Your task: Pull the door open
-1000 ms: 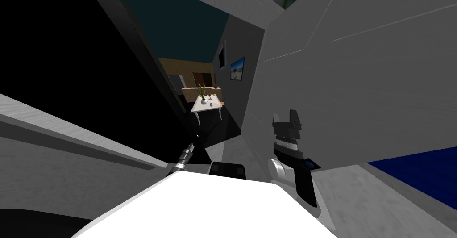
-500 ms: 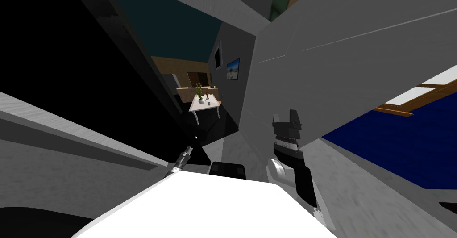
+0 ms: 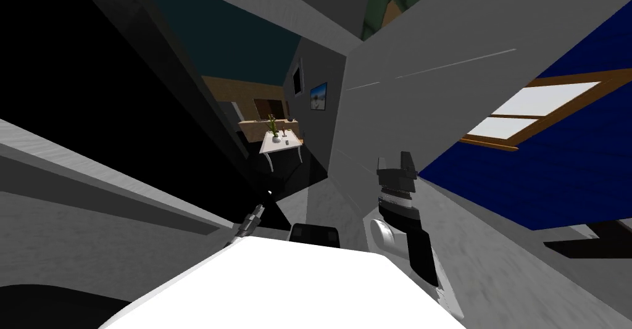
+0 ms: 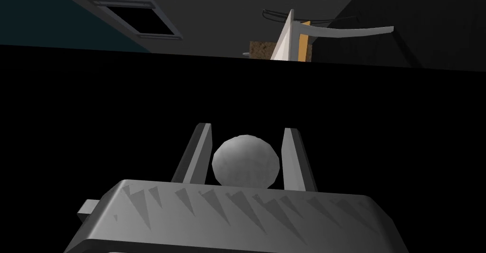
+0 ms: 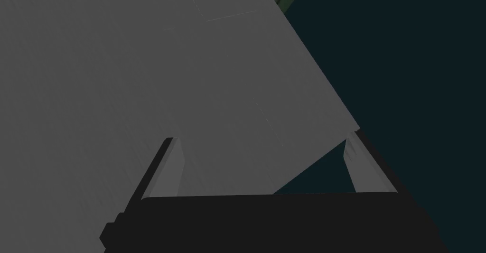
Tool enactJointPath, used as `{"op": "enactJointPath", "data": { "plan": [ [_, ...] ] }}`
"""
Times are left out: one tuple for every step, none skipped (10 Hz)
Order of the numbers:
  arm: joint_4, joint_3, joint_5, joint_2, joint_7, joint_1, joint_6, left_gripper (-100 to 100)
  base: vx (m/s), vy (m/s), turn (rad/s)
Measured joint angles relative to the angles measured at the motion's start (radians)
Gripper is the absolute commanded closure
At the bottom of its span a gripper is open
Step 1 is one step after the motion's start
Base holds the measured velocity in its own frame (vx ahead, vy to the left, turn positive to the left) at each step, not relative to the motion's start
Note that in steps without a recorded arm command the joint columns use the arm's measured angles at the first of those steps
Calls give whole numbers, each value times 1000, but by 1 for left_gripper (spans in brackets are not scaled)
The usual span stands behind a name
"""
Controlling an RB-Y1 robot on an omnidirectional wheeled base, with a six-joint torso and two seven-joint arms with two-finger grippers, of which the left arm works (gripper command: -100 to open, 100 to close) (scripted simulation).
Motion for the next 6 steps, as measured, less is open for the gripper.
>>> {"op": "enactJointPath", "data": {
  "plan": [
    [7, 0, 0, 3, 2, -1, -5, 100, -269, 40, -176],
    [14, 0, 0, 8, 5, -5, -15, 100, -217, 67, -166],
    [23, -2, -1, 10, 8, -7, -23, 100, -184, 100, -160],
    [30, -8, -4, 12, 11, -5, -31, 100, -213, 70, -164],
    [39, -12, -6, 15, 15, -7, -41, 100, -225, 56, -148],
    [49, -14, -8, 17, 18, -9, -52, 100, -201, 55, -166]
  ]
}}
